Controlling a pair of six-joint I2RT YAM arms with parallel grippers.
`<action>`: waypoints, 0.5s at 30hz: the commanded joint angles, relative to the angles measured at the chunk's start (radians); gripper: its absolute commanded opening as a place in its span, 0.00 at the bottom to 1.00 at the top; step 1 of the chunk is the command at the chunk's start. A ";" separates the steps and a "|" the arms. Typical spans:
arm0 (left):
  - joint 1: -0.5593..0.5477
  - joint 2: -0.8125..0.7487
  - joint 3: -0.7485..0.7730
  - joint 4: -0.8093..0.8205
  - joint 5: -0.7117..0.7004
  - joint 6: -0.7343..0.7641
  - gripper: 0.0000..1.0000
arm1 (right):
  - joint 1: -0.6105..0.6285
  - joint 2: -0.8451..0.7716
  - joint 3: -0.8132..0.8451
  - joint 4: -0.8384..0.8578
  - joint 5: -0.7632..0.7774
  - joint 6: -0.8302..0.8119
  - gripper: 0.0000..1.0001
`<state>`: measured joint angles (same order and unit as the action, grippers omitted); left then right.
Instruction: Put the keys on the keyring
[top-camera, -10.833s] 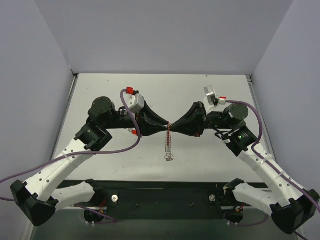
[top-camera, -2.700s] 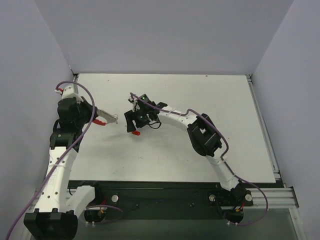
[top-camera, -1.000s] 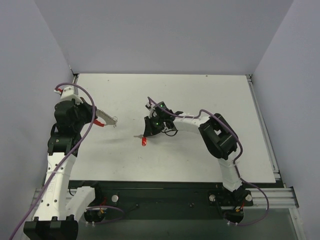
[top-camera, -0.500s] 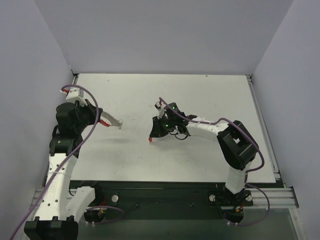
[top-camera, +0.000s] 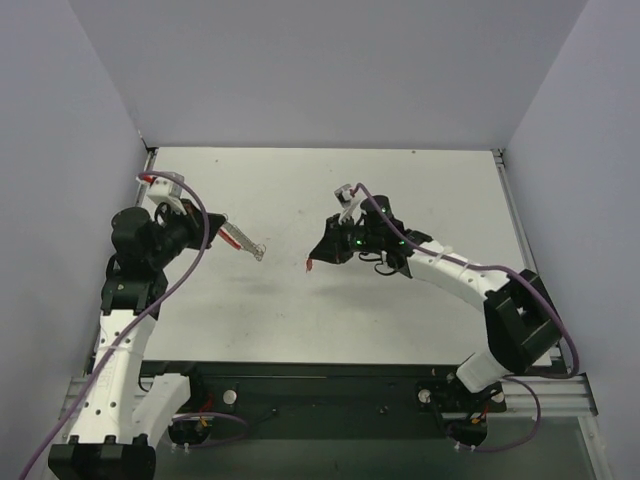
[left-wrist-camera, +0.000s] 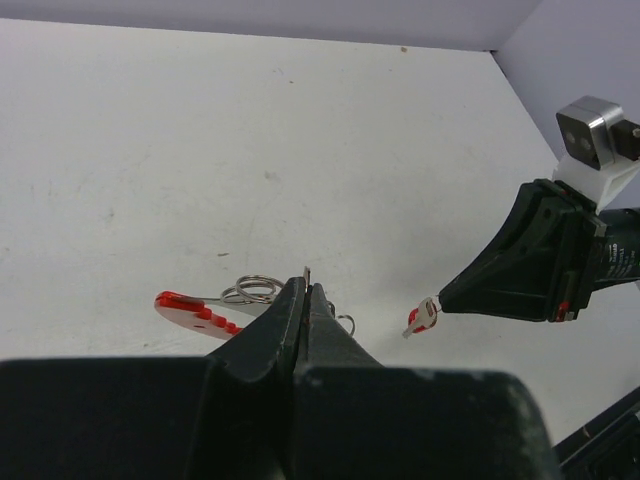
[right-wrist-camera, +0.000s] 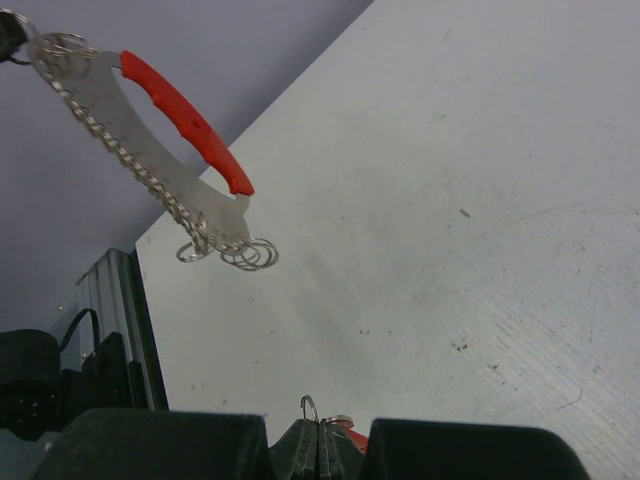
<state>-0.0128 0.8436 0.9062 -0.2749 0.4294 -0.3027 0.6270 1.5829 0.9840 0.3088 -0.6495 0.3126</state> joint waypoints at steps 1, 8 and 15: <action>-0.032 -0.014 -0.004 0.115 0.129 0.016 0.00 | -0.003 -0.147 -0.041 0.078 -0.074 -0.026 0.00; -0.183 0.014 0.023 0.118 0.120 0.086 0.00 | -0.029 -0.320 -0.009 -0.005 -0.124 -0.043 0.00; -0.397 0.060 0.053 0.137 0.124 0.194 0.00 | -0.046 -0.440 0.035 -0.076 -0.231 -0.060 0.00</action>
<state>-0.3241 0.8951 0.8959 -0.2199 0.5293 -0.1940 0.5900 1.2091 0.9649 0.2508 -0.7773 0.2832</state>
